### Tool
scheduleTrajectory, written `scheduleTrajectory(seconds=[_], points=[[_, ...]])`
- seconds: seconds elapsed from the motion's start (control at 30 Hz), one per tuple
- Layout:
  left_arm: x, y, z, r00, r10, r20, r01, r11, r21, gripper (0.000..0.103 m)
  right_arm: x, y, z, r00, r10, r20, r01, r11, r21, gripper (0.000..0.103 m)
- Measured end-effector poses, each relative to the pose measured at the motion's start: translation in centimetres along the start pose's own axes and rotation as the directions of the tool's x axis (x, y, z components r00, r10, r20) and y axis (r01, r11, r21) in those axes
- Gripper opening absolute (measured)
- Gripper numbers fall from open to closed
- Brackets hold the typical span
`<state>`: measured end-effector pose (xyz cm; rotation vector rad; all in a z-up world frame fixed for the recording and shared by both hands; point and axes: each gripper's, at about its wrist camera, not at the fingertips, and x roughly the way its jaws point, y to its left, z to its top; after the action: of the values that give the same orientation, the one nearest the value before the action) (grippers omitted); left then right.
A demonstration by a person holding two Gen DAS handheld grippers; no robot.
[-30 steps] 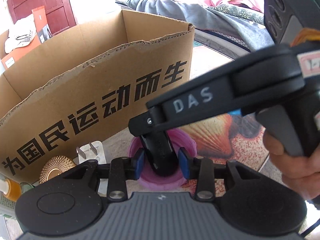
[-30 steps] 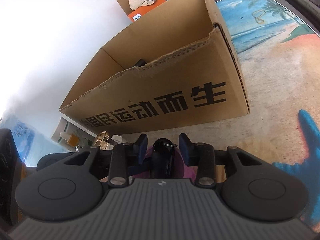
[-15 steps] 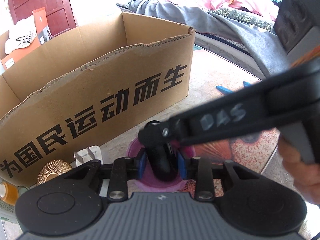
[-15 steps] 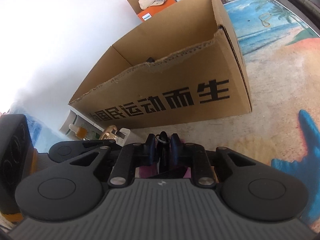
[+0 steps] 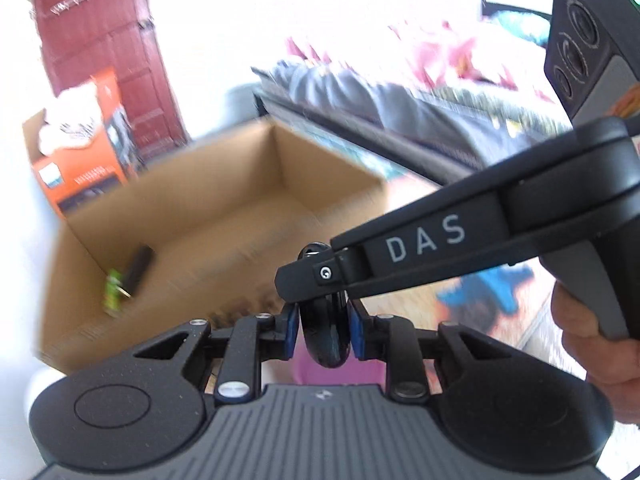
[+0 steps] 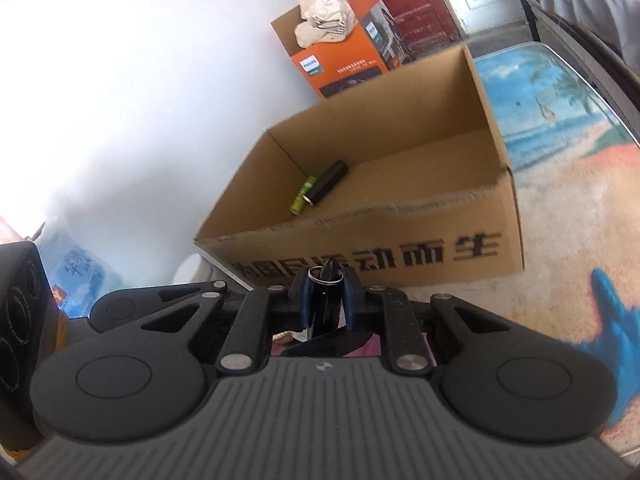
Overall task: Organize rigid objects
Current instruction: 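Carry the key fob into the box and open the right tool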
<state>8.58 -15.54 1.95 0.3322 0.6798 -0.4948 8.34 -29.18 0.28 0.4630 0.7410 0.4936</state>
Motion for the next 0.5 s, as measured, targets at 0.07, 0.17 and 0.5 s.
scheduleTrajectory(seconds=[0.07, 0.17, 0.5], points=[[-1.4, 1.5, 1.5, 0.999, 0.031, 0.026, -0.031, 0.999, -0.023, 0.027, 0.1, 1.6, 2.0, 0.999, 0.037, 0.013, -0.037, 0.998, -0.043, 0.015], [-2.0, 4.6, 3.8, 0.998, 0.056, 0.017, -0.055, 0.996, -0.066, 0.027, 1.9, 3.0, 5.5, 0.997, 0.082, -0.014, -0.083, 0.994, -0.075, 0.015], [9.7, 16.8, 8.8, 0.939, -0.019, -0.344, -0.09, 0.95, -0.3, 0.028, 19.1, -2.1, 13.5, 0.924, 0.136, -0.358, -0.059, 0.974, 0.219, 0.014]])
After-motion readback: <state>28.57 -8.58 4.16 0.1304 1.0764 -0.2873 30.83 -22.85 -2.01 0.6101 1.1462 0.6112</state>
